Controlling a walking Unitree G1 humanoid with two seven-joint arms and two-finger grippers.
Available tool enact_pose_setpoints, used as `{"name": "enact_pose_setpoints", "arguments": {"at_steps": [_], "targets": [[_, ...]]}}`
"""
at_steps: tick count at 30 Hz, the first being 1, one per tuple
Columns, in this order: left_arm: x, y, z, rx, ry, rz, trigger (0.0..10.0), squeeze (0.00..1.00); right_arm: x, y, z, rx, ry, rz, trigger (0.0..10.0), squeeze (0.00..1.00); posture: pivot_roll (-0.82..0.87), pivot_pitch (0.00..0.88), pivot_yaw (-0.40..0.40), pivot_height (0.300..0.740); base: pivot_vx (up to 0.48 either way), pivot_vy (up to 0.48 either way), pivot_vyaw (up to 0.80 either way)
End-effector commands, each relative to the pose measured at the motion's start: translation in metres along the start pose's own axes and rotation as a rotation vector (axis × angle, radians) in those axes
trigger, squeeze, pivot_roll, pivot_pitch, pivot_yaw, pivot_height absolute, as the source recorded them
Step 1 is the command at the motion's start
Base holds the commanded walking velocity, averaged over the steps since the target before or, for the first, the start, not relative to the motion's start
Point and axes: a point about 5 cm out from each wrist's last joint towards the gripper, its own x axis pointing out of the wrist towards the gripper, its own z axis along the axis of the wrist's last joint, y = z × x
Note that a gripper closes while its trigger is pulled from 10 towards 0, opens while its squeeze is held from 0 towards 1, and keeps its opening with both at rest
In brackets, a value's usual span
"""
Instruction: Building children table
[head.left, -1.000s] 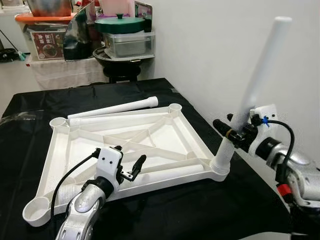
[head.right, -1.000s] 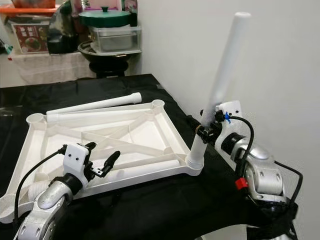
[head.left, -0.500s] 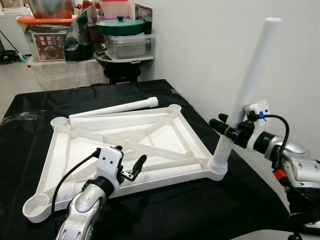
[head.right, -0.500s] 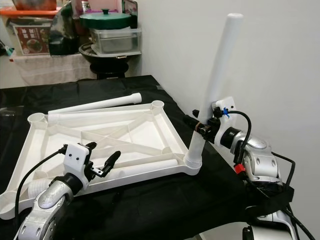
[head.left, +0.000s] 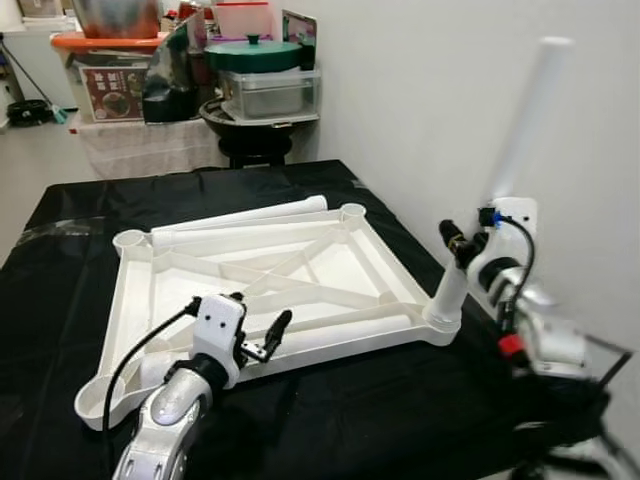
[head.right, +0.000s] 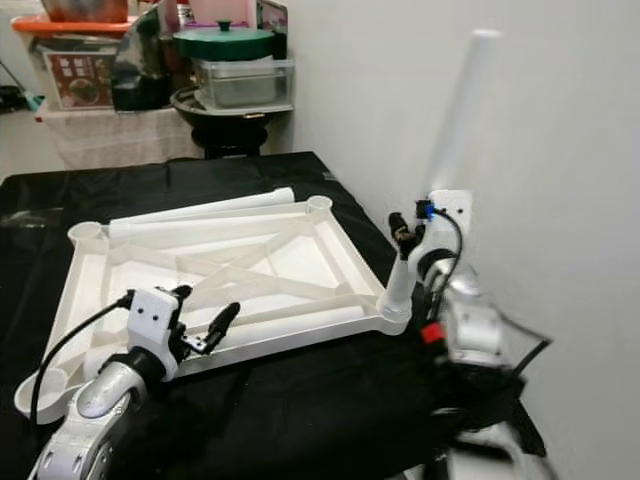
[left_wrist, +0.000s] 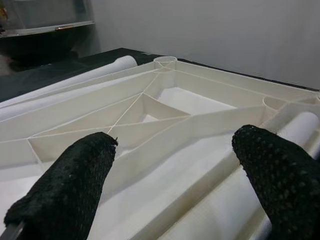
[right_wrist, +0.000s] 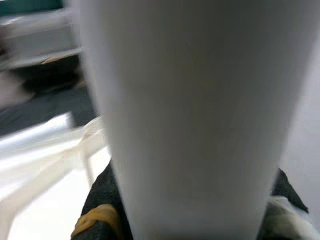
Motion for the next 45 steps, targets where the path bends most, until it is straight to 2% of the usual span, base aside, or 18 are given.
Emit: {"name": "enact_pose_setpoints", "arguments": {"at_steps": [1, 2, 4, 7, 11, 12, 14, 15, 19, 20, 21, 23, 25, 27, 31, 43, 44, 45], "targets": [[-0.001, 0.000, -0.003, 0.005, 0.019, -0.007, 10.0, 0.00, -0.004, -0.001, -0.022, 0.077, 0.118, -0.036, 0.0, 0.00, 0.08, 0.000, -0.064, 0.740, 0.000, 0.000, 0.00], [-0.001, 0.002, -0.002, 0.011, 0.020, 0.000, 10.0, 0.00, -0.009, 0.011, -0.024, 0.105, 0.127, -0.048, 0.0, 0.00, 0.08, 0.000, -0.064, 0.740, 0.000, 0.000, 0.00], [-0.001, 0.002, -0.002, 0.011, 0.020, 0.000, 10.0, 0.00, -0.009, 0.011, -0.024, 0.105, 0.127, -0.048, 0.0, 0.00, 0.08, 0.000, -0.064, 0.740, 0.000, 0.000, 0.00], [-0.001, 0.003, -0.002, 0.011, 0.016, 0.017, 10.0, 0.00, -0.015, 0.044, -0.023, 0.155, 0.139, -0.006, 0.0, 0.00, 0.09, 0.000, -0.071, 0.740, 0.000, 0.000, 0.00], [-0.001, 0.001, -0.002, 0.008, 0.015, 0.015, 10.0, 0.00, -0.015, 0.048, -0.023, 0.148, 0.139, 0.027, 0.0, 0.00, 0.09, 0.000, -0.071, 0.740, 0.000, 0.000, 0.00], [-0.001, 0.000, -0.002, 0.007, 0.015, 0.012, 10.0, 0.00, -0.014, 0.050, -0.022, 0.138, 0.137, 0.059, 3.5, 0.00, 0.08, 0.000, -0.071, 0.740, 0.000, 0.000, 0.00], [-0.001, 0.000, -0.002, 0.007, 0.015, 0.012, 10.0, 0.00, -0.014, 0.050, -0.022, 0.138, 0.137, 0.059, 3.5, 0.00, 0.08, 0.000, -0.071, 0.740, 0.000, 0.000, 0.00], [-0.001, 0.000, -0.003, 0.004, 0.017, 0.009, 10.0, 0.00, -0.012, 0.049, -0.019, 0.102, 0.121, 0.109, 10.0, 1.00, 0.07, 0.000, -0.069, 0.740, 0.000, 0.000, 0.00], [0.000, -0.001, -0.003, 0.000, 0.016, 0.004, 10.0, 0.00, -0.013, 0.043, -0.011, 0.041, 0.080, 0.229, 10.0, 1.00, 0.07, 0.000, -0.067, 0.740, 0.000, 0.000, 0.00], [0.000, -0.002, -0.003, -0.001, 0.015, 0.000, 10.0, 0.00, -0.013, 0.041, -0.004, -0.035, 0.024, 0.328, 10.0, 0.00, 0.07, 0.000, -0.065, 0.740, 0.000, 0.000, 0.00], [0.000, -0.002, -0.003, -0.001, 0.015, 0.000, 10.0, 0.00, -0.013, 0.041, -0.004, -0.035, 0.024, 0.328, 10.0, 0.00, 0.07, 0.000, -0.065, 0.740, 0.000, 0.000, 0.00], [0.000, -0.003, -0.003, -0.004, 0.015, -0.011, 10.0, 0.00, -0.013, 0.025, 0.002, -0.170, -0.030, 0.577, 10.0, 0.00, 0.05, 0.000, -0.054, 0.740, 0.000, 0.000, 0.00], [0.000, -0.003, -0.003, -0.004, 0.015, -0.011, 10.0, 0.00, -0.013, 0.025, 0.002, -0.170, -0.030, 0.577, 10.0, 0.00, 0.05, 0.000, -0.054, 0.740, 0.000, 0.000, 0.00], [0.001, -0.003, -0.004, -0.005, 0.016, -0.021, 10.0, 0.00, -0.009, 0.000, 0.001, -0.313, 0.006, 0.762, 10.0, 0.00, 0.04, 0.000, -0.050, 0.740, 0.000, 0.000, 0.00], [0.005, -0.004, -0.003, -0.005, 0.011, -0.029, 10.0, 0.00, 0.008, -0.023, 0.012, -0.394, 0.010, 0.833, 10.0, 0.00, 0.05, 0.000, -0.050, 0.740, 0.000, 0.000, 0.00], [0.003, -0.003, -0.002, 0.000, 0.009, -0.029, 10.0, 0.00, 0.017, -0.030, 0.017, -0.349, 0.044, 0.952, 10.0, 0.00, 0.07, 0.000, -0.064, 0.740, 0.000, 0.000, 0.00], [0.003, -0.003, -0.002, 0.000, 0.010, -0.028, 10.0, 0.00, 0.018, -0.030, 0.017, -0.341, 0.038, 0.960, 7.7, 0.00, 0.07, 0.000, -0.064, 0.740, 0.000, 0.000, 0.00], [0.002, -0.003, -0.002, 0.001, 0.010, -0.028, 10.0, 0.00, 0.019, -0.031, 0.018, -0.322, 0.035, 0.970, 0.0, 0.00, 0.07, 0.000, -0.064, 0.740, 0.000, 0.000, 0.00]]}}
